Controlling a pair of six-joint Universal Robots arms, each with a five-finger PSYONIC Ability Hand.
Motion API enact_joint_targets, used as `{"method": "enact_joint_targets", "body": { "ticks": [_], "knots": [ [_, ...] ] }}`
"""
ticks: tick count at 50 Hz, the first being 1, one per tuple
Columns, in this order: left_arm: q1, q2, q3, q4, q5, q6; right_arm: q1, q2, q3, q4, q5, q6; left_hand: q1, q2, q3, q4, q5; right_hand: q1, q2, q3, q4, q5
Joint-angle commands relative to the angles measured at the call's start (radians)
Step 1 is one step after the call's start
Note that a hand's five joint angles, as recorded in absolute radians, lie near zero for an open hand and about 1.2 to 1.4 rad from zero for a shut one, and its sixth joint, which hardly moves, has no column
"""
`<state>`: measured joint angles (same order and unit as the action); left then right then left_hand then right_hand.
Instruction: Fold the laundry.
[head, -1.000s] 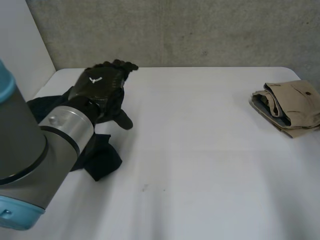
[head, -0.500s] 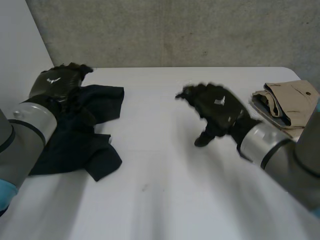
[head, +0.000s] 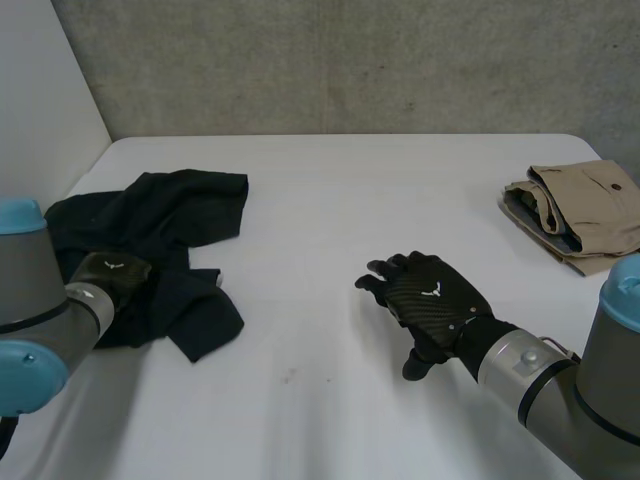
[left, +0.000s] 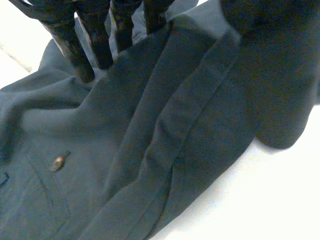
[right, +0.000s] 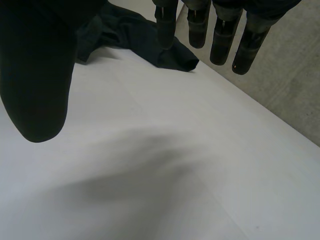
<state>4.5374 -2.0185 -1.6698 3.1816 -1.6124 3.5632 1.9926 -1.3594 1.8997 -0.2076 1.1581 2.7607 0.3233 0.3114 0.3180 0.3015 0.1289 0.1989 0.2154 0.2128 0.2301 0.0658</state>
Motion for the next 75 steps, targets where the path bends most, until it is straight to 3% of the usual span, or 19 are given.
{"method": "enact_joint_targets", "body": {
  "ticks": [1,4,15,21,24,25,28,32,35,39,44,54,75],
  "knots": [
    [-0.017,-0.022,0.033,0.105,-0.012,-0.013,-0.008,-0.006,-0.001,0.002,0.002,-0.001,1.07,1.082,1.076,1.092,1.09,-0.024,-0.041,-0.038,-0.056,-0.066],
    [-0.038,-0.011,0.051,0.139,-0.027,-0.02,-0.009,-0.016,0.001,0.002,0.006,-0.001,1.073,1.085,1.078,1.095,1.093,-0.024,-0.041,-0.038,-0.056,-0.066],
    [-0.392,0.049,0.171,0.155,-0.075,-0.147,-0.098,-0.059,-0.017,-0.019,0.109,0.002,1.073,1.085,1.078,1.095,1.093,-0.024,-0.041,-0.038,-0.056,-0.066],
    [-0.628,-0.026,0.235,0.141,-0.075,-0.205,-0.156,-0.06,-0.04,-0.018,0.147,0.004,1.053,1.065,1.058,1.075,1.073,-0.024,-0.041,-0.038,-0.056,-0.066],
    [-0.684,-0.066,0.255,0.12,-0.076,-0.195,-0.169,-0.06,-0.044,-0.016,0.149,0.004,0.447,0.459,0.453,0.469,0.467,-0.024,-0.041,-0.038,-0.056,-0.066],
    [-0.695,-0.074,0.26,0.094,-0.083,-0.187,-0.17,-0.06,-0.042,-0.016,0.149,0.004,0.143,0.155,0.148,0.165,0.163,-0.024,-0.041,-0.038,-0.056,-0.066],
    [-0.693,-0.075,0.263,0.031,-0.145,-0.166,-0.17,-0.06,-0.04,-0.015,0.147,0.004,-0.082,-0.07,-0.077,-0.061,-0.062,-0.024,-0.041,-0.038,-0.056,-0.066],
    [-0.661,-0.072,0.249,-0.025,-0.259,-0.152,-0.17,-0.06,-0.042,-0.013,0.138,0.002,-0.104,-0.092,-0.099,-0.082,-0.084,-0.024,-0.041,-0.038,-0.056,-0.066],
    [-0.621,-0.04,0.217,-0.035,-0.294,-0.155,-0.164,-0.06,-0.044,-0.01,0.13,0.002,-0.101,-0.089,-0.096,-0.079,-0.081,-0.024,-0.041,-0.038,-0.056,-0.066],
    [-0.554,0.064,0.092,-0.032,-0.291,-0.161,-0.155,-0.061,-0.044,-0.009,0.127,-0.001,-0.054,-0.042,-0.049,-0.033,-0.034,-0.024,-0.041,-0.038,-0.056,-0.066],
    [-0.531,0.164,-0.02,-0.041,-0.293,-0.167,-0.152,-0.06,-0.044,-0.01,0.129,-0.003,0.069,0.081,0.074,0.091,0.089,-0.024,-0.041,-0.038,-0.056,-0.066],
    [-0.593,0.343,-0.234,-0.057,-0.25,-0.233,-0.153,-0.05,-0.044,-0.01,0.127,-0.003,0.21,0.222,0.215,0.232,0.23,-0.024,-0.041,-0.038,-0.056,-0.066],
    [-0.606,0.222,-0.289,-0.049,-0.21,-0.228,-0.153,-0.05,-0.031,-0.019,0.127,-0.003,0.131,0.143,0.136,0.153,0.151,-0.024,-0.041,-0.038,-0.056,-0.066]
  ]
}}
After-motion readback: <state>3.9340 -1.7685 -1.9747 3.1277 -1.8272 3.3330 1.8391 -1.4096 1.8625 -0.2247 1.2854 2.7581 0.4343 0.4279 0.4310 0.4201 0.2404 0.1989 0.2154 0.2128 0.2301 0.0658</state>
